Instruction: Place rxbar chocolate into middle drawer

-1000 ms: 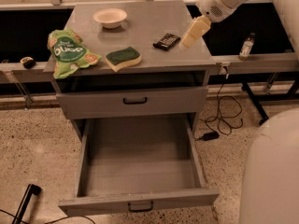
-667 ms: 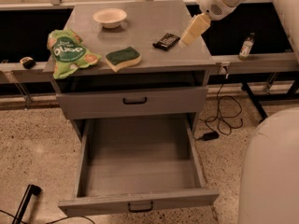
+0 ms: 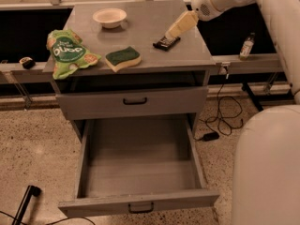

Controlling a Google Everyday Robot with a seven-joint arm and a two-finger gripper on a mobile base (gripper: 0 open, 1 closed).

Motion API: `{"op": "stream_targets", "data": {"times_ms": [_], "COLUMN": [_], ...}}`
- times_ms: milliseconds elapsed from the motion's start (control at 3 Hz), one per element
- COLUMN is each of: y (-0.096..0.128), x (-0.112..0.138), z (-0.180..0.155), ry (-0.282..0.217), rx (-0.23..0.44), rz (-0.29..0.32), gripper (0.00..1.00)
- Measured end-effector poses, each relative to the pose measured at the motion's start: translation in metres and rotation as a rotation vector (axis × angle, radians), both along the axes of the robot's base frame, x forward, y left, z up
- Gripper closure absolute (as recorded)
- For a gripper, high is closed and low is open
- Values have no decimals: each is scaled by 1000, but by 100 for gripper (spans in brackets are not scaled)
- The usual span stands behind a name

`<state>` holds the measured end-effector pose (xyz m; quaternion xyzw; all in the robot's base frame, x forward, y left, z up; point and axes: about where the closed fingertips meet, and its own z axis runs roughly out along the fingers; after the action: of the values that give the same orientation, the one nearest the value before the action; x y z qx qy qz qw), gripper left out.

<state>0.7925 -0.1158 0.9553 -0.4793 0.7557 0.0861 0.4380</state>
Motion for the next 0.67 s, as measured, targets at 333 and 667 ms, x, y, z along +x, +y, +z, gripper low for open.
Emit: {"op": "stream_targets", "data": {"times_ms": [333, 667], "y": [13, 17], "x": [31, 52], "z": [-22, -53], "ry": [19, 48], "rx": [42, 55], "rz": [-60, -95], "gripper": [0, 0]}}
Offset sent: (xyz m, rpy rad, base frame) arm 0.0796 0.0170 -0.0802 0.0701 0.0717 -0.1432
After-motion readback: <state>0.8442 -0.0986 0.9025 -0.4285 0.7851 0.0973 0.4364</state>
